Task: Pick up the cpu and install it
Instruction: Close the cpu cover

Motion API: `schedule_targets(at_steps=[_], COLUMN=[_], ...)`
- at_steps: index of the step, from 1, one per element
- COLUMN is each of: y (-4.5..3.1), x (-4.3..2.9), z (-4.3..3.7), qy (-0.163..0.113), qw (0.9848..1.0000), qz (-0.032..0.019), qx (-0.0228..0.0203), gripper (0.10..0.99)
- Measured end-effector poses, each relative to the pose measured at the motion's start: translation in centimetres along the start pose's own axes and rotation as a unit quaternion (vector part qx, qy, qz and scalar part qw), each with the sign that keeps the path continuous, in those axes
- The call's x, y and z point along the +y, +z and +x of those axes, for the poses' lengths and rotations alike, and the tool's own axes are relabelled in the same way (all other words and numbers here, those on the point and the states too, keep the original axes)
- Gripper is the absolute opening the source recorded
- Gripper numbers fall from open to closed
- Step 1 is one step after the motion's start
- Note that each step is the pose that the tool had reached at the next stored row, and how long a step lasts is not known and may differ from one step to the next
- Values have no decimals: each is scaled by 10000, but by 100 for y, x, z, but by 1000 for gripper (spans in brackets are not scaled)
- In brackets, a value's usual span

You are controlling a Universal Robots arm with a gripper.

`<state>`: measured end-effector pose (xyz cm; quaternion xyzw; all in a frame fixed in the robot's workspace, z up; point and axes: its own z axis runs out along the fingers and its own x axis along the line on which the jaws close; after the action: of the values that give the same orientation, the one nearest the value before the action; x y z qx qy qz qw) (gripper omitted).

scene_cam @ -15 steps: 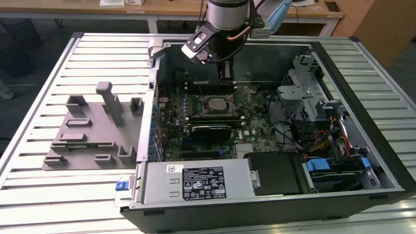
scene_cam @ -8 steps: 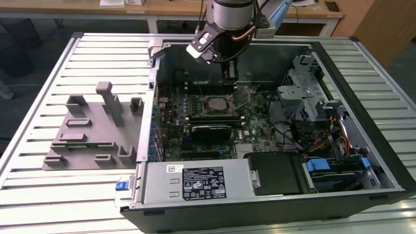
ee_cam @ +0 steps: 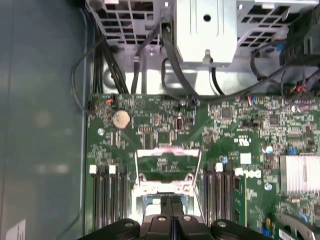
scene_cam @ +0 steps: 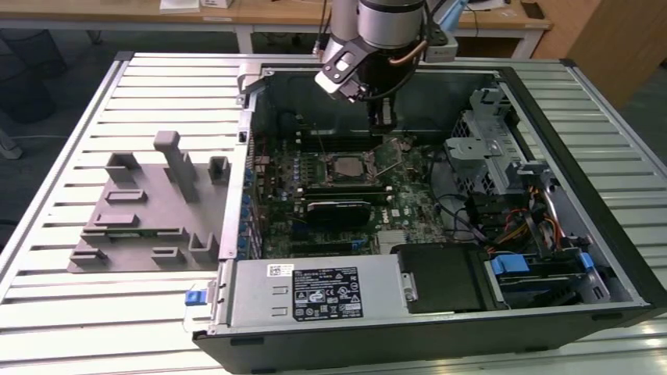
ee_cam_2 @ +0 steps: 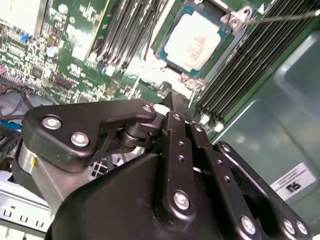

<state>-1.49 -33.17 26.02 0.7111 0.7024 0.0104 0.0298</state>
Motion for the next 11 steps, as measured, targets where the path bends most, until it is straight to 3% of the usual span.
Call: schedule_targets(at_steps=[3,11], y=[4,21], x=[66,353], z=[1,5], qy=[0,0], qw=[10000,10000], qz=[0,4], qx=[0,1], gripper=[106,106])
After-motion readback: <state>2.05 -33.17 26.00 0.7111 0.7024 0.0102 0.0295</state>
